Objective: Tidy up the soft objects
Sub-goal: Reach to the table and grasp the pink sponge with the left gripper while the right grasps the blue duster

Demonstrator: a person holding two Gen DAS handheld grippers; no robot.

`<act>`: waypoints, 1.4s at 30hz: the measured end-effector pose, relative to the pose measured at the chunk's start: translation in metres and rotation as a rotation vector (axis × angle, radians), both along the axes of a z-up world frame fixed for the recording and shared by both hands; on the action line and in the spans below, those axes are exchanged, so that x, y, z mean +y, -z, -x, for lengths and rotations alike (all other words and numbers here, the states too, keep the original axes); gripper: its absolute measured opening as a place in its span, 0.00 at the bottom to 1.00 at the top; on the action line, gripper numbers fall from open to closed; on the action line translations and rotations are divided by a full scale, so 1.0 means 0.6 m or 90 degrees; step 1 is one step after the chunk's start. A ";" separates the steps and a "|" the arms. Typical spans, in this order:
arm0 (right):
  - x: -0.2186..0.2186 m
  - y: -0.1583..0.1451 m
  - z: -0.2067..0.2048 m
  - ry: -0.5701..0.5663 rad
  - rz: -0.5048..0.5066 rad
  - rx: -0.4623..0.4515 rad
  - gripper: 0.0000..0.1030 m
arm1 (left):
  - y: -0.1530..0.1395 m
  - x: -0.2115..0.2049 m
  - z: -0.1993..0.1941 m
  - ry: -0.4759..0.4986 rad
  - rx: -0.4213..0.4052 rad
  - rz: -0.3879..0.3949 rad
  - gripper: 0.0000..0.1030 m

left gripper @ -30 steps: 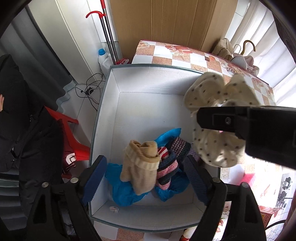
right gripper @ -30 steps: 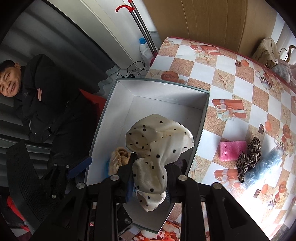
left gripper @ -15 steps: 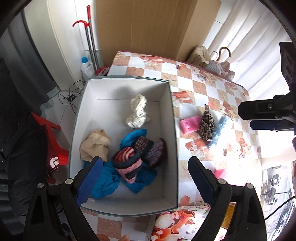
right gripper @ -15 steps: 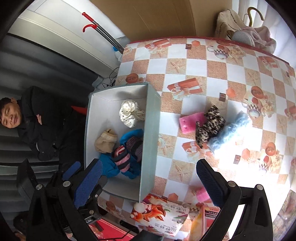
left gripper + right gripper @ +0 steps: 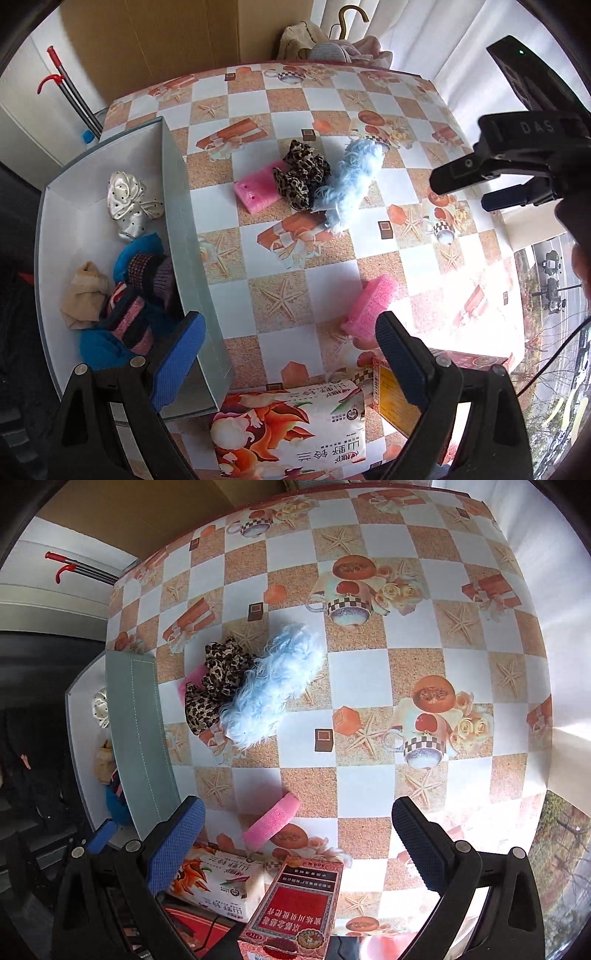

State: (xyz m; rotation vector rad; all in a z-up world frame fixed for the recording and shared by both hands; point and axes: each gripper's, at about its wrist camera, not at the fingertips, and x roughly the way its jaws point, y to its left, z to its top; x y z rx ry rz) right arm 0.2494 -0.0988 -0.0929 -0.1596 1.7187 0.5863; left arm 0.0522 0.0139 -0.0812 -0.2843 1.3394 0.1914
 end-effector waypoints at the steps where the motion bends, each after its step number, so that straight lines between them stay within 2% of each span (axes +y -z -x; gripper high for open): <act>1: 0.010 0.015 -0.007 0.000 -0.003 0.005 0.99 | 0.006 -0.006 -0.004 0.003 0.008 0.001 0.92; 4: 0.048 0.056 -0.026 -0.004 -0.016 0.017 0.99 | 0.026 -0.021 -0.016 0.017 0.031 -0.003 0.92; 9: 0.107 0.130 -0.047 -0.034 -0.003 0.028 0.99 | 0.065 -0.038 -0.034 0.033 0.069 -0.002 0.92; 13: 0.112 0.176 -0.047 -0.074 0.061 0.006 0.99 | 0.101 -0.053 -0.054 0.056 0.100 0.017 0.92; 15: 0.085 0.182 -0.050 -0.062 0.079 -0.014 0.99 | 0.120 -0.062 -0.065 0.072 0.112 0.022 0.92; 18: 0.015 0.193 -0.057 -0.024 0.102 -0.013 0.99 | 0.147 -0.080 -0.079 0.103 0.133 0.031 0.92; 20: -0.040 0.194 -0.061 0.002 0.124 -0.023 0.99 | 0.163 -0.089 -0.084 0.120 0.144 0.015 0.92; 21: -0.069 0.196 -0.061 0.019 0.128 -0.017 0.99 | 0.169 -0.090 -0.087 0.123 0.144 0.002 0.96; 22: -0.100 0.197 -0.061 0.038 0.132 -0.010 0.99 | 0.171 -0.086 -0.090 0.118 0.141 -0.008 1.00; 26: -0.203 0.192 -0.049 0.100 0.140 0.000 0.99 | 0.164 -0.040 -0.101 0.057 0.130 -0.066 1.00; 29: -0.231 0.165 -0.037 0.110 0.098 -0.023 0.99 | 0.145 -0.006 -0.095 0.020 0.113 -0.026 1.00; 32: -0.208 0.121 -0.032 0.077 0.034 -0.078 0.99 | 0.124 -0.010 -0.088 0.029 0.095 -0.020 1.00; 36: -0.117 0.085 -0.025 -0.050 -0.001 -0.144 0.99 | 0.127 -0.049 -0.080 0.065 0.102 -0.016 1.00; 39: -0.055 0.090 -0.028 -0.136 0.002 -0.179 0.99 | 0.145 -0.076 -0.085 0.079 0.112 -0.025 1.00; 42: -0.013 0.118 -0.030 -0.185 0.023 -0.192 0.99 | 0.169 -0.089 -0.089 0.084 0.129 -0.024 1.00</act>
